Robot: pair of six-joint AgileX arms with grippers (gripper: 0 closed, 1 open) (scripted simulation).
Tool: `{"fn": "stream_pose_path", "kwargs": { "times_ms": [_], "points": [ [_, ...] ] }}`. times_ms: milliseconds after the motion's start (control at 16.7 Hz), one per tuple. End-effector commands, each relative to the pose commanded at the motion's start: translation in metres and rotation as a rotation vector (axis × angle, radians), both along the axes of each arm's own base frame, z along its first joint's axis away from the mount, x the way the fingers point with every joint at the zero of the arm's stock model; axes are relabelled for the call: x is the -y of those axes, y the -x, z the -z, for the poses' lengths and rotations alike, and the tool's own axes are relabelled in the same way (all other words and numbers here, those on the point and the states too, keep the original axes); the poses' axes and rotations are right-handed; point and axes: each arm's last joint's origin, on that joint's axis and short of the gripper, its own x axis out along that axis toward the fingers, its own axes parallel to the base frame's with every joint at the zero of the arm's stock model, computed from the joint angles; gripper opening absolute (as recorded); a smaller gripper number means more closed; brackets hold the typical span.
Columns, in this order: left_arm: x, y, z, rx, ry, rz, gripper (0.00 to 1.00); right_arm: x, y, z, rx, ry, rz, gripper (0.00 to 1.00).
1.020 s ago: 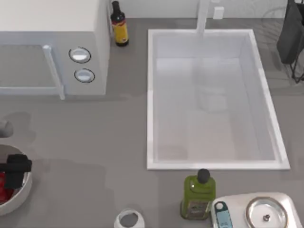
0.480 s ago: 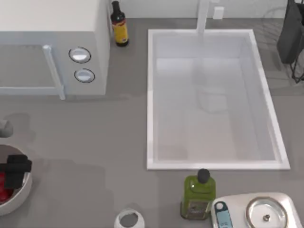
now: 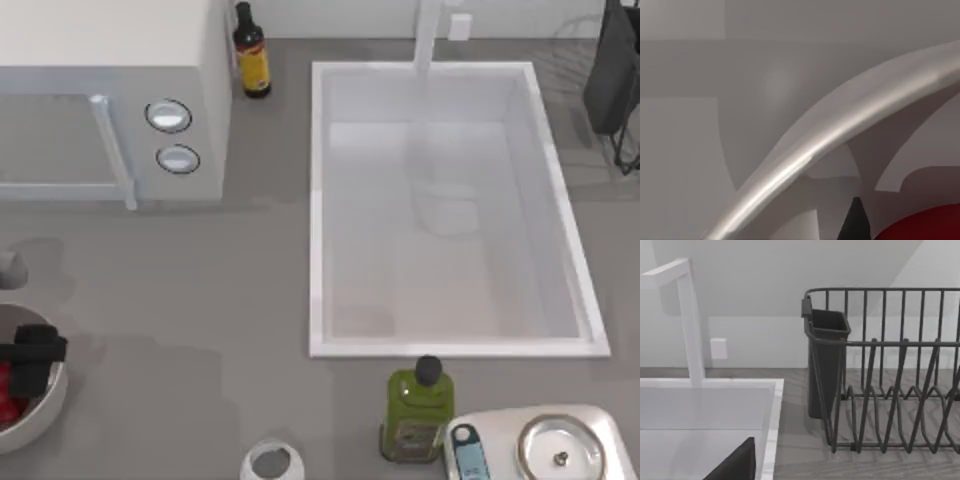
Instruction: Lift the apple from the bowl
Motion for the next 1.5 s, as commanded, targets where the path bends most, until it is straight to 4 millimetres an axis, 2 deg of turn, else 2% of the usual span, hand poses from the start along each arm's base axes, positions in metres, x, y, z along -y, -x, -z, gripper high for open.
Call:
{"fn": "stream_pose_path", "kwargs": {
  "times_ms": [180,660,720,900,1080,1320,1500],
  "points": [
    [0.000,0.000,0.000,0.000,0.000,0.000,0.02,0.000,0.000,0.000,0.000,0.000,0.000,1.00],
    [0.000,0.000,0.000,0.000,0.000,0.000,0.00,0.000,0.000,0.000,0.000,0.000,0.000,1.00],
    [0.001,-0.012,-0.029,0.104,0.001,0.004,0.00,0.000,0.000,0.000,0.000,0.000,0.000,1.00],
    [0.000,-0.017,-0.036,0.099,0.001,0.004,0.00,0.000,0.000,0.000,0.000,0.000,0.000,1.00],
    [-0.001,-0.033,-0.063,0.090,0.002,0.004,0.00,0.000,0.000,0.000,0.000,0.000,0.000,1.00],
    [-0.003,-0.051,-0.134,0.074,0.003,0.005,0.00,0.000,0.000,0.000,0.000,0.000,0.000,1.00],
    [-0.003,-0.046,-0.196,0.060,0.004,0.005,0.00,0.000,0.000,0.000,0.000,0.000,0.000,1.00]
  ]
}}
